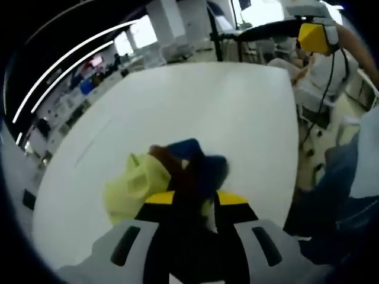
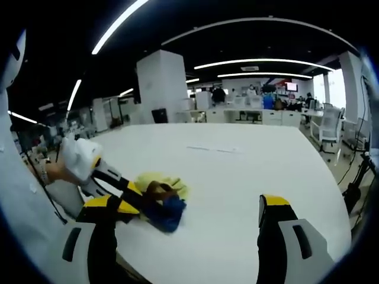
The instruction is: Fold the garment on the visible template until the final outline fits inside the template.
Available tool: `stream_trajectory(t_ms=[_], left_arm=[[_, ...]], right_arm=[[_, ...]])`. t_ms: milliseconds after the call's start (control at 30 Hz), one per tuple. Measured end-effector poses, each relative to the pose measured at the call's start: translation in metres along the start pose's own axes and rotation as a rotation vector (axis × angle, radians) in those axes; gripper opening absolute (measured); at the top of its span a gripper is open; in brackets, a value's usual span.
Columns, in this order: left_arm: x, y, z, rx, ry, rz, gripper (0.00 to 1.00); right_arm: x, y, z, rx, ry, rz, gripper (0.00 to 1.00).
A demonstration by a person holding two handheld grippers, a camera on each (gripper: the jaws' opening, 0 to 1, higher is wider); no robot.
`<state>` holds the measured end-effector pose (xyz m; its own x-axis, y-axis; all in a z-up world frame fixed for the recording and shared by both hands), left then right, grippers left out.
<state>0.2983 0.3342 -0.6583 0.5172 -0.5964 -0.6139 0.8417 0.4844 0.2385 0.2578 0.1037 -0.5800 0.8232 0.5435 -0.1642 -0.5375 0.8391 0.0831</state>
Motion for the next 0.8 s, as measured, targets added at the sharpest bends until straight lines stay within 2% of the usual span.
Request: stream_trajectory(t_ms=[100,267,367,433,500,633,800], left_arm=[[0.004,0.005,-0.006,-0.007,0.009,0.013,0.26],[0.009,0.013,-0.011,-0.022,0.004,0.025,0.21],[0.012,0.018,-0.017,-0.022,0.033,0.030,0.22],[0.013,0.020,-0.019,0.005,0.038,0.039,0.21],[0.013,0.023,-0.023,-0.007,0.044,0.040,0.22],[0.014,0.031,-0.030,-0.017,0.044,0.070,0.21],[0.012,0.043,-0.035,-0.068,0.014,0.100,0.16]], right_arm=[[-0.001,-0.001,0.001,0.001,-0.005,-0.003,1.00],[-0.002,-0.001,0.001,-0.001,-0.004,-0.002,1.00],[-0.003,-0.001,0.002,-0.001,-0.006,0.000,1.00],[-0.004,-0.001,0.003,-0.003,-0.005,-0.002,1.00],[-0.005,-0.002,0.003,-0.004,-0.003,-0.005,1.00],[-0.006,-0.002,0.004,-0.005,-0.003,-0.005,1.00],[-0.006,0.000,0.005,-0.010,0.000,0.000,1.00]])
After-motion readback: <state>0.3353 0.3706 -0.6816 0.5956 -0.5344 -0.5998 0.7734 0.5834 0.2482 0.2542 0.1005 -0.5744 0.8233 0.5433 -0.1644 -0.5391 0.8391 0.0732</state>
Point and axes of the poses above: the point that each gripper's makers call its tool centre point, and the gripper's own axes: x roughly forward along the fingers, y roughly to its left, z roughly out of its top, the point moved 8 cm from there along -x, roughly backward along the fingers, and after that the axes turned 8 degrees about -y, right-handed, at the moved point
